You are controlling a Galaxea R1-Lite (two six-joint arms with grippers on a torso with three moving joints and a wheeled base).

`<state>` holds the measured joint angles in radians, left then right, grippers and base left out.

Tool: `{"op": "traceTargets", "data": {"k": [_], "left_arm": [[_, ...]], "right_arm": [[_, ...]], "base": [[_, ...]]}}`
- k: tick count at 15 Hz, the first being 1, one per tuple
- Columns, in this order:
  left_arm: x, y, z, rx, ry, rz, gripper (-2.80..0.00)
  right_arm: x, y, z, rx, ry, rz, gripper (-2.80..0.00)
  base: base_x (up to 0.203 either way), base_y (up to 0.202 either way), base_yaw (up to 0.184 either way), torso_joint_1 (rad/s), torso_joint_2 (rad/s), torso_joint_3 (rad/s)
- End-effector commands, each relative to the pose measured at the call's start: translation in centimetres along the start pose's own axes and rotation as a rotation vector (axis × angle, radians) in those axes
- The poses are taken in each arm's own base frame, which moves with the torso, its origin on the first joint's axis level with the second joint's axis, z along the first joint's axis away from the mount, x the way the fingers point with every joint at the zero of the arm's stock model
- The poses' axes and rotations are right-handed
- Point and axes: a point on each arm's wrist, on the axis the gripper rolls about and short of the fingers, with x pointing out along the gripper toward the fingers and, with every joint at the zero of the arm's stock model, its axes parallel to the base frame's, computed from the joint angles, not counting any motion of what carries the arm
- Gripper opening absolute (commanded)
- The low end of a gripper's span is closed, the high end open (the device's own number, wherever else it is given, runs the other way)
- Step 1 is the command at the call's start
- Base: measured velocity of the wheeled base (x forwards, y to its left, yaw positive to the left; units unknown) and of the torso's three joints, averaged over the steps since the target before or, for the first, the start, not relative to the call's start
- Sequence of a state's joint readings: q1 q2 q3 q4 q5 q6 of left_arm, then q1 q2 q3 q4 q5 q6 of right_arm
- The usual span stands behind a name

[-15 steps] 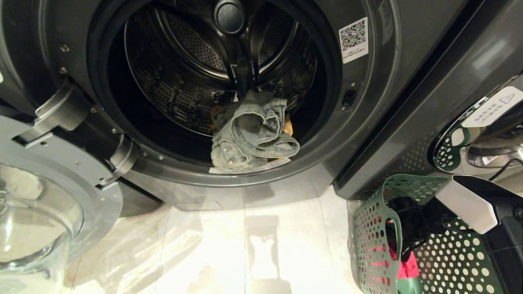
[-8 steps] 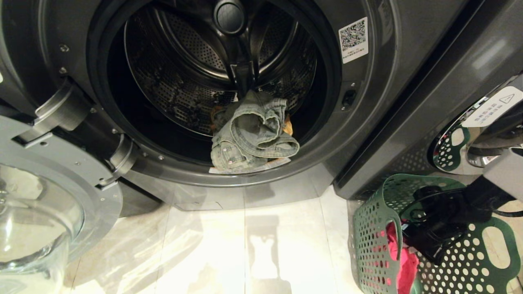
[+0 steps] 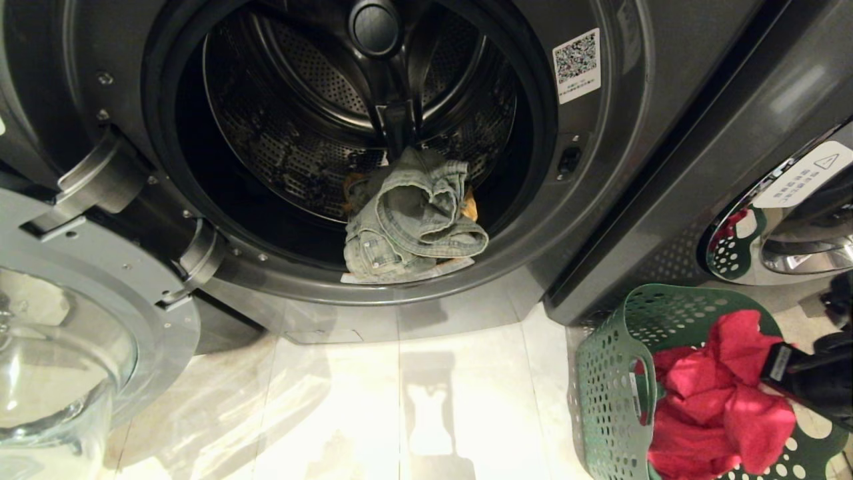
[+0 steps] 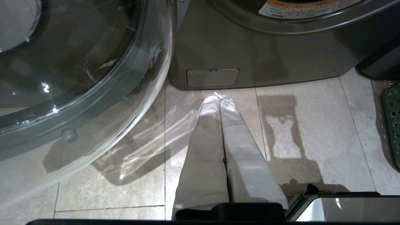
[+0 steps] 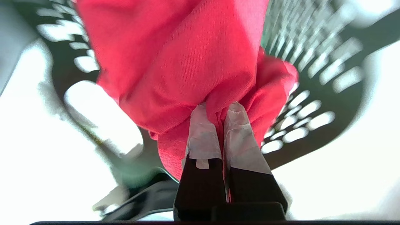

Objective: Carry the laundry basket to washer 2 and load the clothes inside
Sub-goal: Place the clothes into the washing machine

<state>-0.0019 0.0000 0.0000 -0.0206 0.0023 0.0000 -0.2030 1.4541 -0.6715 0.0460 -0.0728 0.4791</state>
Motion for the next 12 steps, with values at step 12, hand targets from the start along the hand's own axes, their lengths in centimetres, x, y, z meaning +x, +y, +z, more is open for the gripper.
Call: {"op": "traceTargets", "data": {"k": [12], "left_arm": [[0.1, 0.0, -0.2, 0.0, 0.007, 0.0, -2.8]], "right_arm": [[-20.4, -1.3, -5.4, -0.926, -0.614, 0.851, -2.8]], "base": [[0.0, 0.0, 0.0, 0.0, 0.0, 0.0]]}}
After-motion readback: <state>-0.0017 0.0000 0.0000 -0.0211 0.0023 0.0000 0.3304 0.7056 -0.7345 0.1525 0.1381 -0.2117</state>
